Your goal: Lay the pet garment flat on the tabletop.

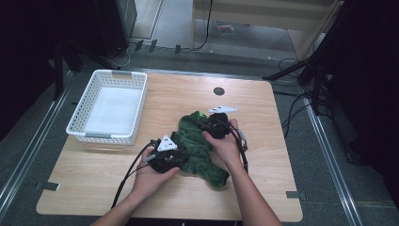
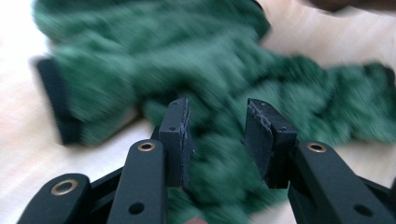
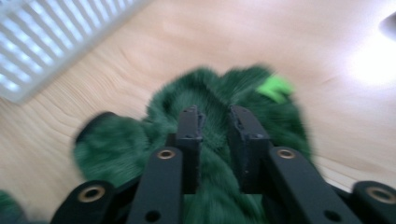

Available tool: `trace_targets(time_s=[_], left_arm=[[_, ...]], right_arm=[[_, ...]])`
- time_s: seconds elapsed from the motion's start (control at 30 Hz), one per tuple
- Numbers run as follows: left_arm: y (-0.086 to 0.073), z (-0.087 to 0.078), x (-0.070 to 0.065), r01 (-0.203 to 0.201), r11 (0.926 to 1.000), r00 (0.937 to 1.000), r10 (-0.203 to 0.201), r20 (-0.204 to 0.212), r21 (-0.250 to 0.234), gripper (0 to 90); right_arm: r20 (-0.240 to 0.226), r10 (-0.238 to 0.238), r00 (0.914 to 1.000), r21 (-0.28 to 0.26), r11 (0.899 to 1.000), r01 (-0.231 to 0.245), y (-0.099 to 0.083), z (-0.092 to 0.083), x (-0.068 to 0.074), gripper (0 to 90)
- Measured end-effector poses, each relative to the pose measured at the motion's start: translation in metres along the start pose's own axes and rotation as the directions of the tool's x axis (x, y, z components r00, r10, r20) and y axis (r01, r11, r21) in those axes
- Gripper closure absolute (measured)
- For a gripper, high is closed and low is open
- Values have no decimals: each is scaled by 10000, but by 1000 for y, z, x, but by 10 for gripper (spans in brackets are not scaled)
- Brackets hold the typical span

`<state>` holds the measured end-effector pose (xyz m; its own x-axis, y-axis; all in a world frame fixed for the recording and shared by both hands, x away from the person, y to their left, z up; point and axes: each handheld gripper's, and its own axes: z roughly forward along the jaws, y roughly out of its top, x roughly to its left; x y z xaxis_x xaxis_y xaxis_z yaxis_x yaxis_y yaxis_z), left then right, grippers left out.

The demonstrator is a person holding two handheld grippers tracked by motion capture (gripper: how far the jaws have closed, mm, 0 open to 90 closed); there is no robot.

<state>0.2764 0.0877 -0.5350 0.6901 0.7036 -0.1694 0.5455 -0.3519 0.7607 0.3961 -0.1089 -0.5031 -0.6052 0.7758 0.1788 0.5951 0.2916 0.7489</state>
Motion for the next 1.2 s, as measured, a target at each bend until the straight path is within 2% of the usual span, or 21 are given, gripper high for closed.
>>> trace_targets(time_s=[0.03, 0.07, 0.13, 0.23, 0.3, 0.43, 0.53, 0.57, 0.6, 0.63, 0.67, 0.7, 0.73, 0.77, 0.8, 0.9, 0.93, 0.97, 1.0, 1.07, 1.2], left_arm=[[0, 0, 0, 0, 10000, 10000, 0, 0, 0, 608], [-2, 1, -2, -199, 9996, 9998, 199, 28, 216, 608], [-8, 3, -5, -158, 9995, 9999, 157, 39, 276, 623], [-12, 6, -5, -219, 9989, 9997, 221, -48, 403, 647], [-12, 6, -5, -178, 9990, 9998, 179, -34, 414, 654], [-12, 7, -5, -12, 9992, 10000, 12, 13, 394, 656], [-9, -2, -3, 303, 9994, 9987, -296, 409, -161, 554], [-8, -9, -2, 331, 9984, 9980, -305, 545, -466, 523], [-7, -17, 0, 333, 9966, 9972, -281, 693, -752, 484], [-7, -25, 3, 376, 9946, 9963, -298, 810, -967, 484], [-7, -32, 7, 319, 9939, 9974, -248, 675, -1060, 479], [-9, -38, 11, 283, 9934, 9986, -232, 474, -1109, 476], [-12, -44, 17, 372, 9926, 9990, -343, 270, -1158, 476], [-17, -48, 23, 500, 9931, 9987, -493, 94, -1059, 474], [-21, -51, 29, 709, 9927, 9975, -713, -13, -980, 474], [-36, -53, 41, 1170, 9913, 9929, -1180, -138, -602, 483], [-39, -52, 43, 1196, 9918, 9925, -1205, -190, -443, 507], [-41, -51, 42, 1151, 9928, 9930, -1158, -213, -327, 525], [-42, -49, 41, 1064, 9940, 9940, -1069, -213, -237, 525], [-41, -46, 37, 971, 9951, 9951, -974, -178, -173, 594], [-39, -42, 31, 923, 9957, 9957, -922, 56, -12, 694]], right_arm=[[0, 0, 10000, 0, 10000, 0, 0, 0, 0, 758], [-84, 13, 10000, 491, 9988, -8, 2, 13, -3, 764], [354, -71, 9993, 921, 9957, 39, 4, 33, -7, 770], [768, -205, 9968, 1108, 9938, 119, 6, 50, -14, 770], [793, -479, 9957, 936, 9948, 404, 8, 56, -20, 790], [1402, -714, 9875, 762, 9952, 612, 14, 63, -29, 808], [1165, -657, 9910, 638, 9962, 586, 16, 64, -30, 682], [943, -732, 9928, 653, 9956, 672, 17, 60, -28, 622], [321, -1009, 9944, 386, 9943, 996, 18, 44, -19, 544], [321, -1009, 9944, 386, 9943, 996, 18, 44, -19, 544], [83, -1268, 9919, 193, 9918, 1267, 18, 32, -15, 517], [-123, -1754, 9844, -324, 9840, 1749, 17, 2, -5, 470], [-123, -1754, 9844, -324, 9840, 1749, 17, 2, -5, 470], [-259, -1870, 9820, -836, 9793, 1843, 5, -32, 5, 453], [-259, -1870, 9820, -836, 9793, 1843, 5, -32, 5, 453], [-567, -1678, 9842, -883, 9827, 1625, -32, -72, 18, 450], [-604, -1450, 9876, -516, 9885, 1420, -63, -87, 24, 452], [-600, -1364, 9888, -366, 9903, 1343, -77, -92, 26, 453], [-600, -1364, 9888, -366, 9903, 1343, -77, -92, 26, 453], [-344, -989, 9945, 148, 9949, 994, -106, -101, 29, 469], [-5, -1053, 9944, 525, 9931, 1052, -123, -102, 30, 561]])
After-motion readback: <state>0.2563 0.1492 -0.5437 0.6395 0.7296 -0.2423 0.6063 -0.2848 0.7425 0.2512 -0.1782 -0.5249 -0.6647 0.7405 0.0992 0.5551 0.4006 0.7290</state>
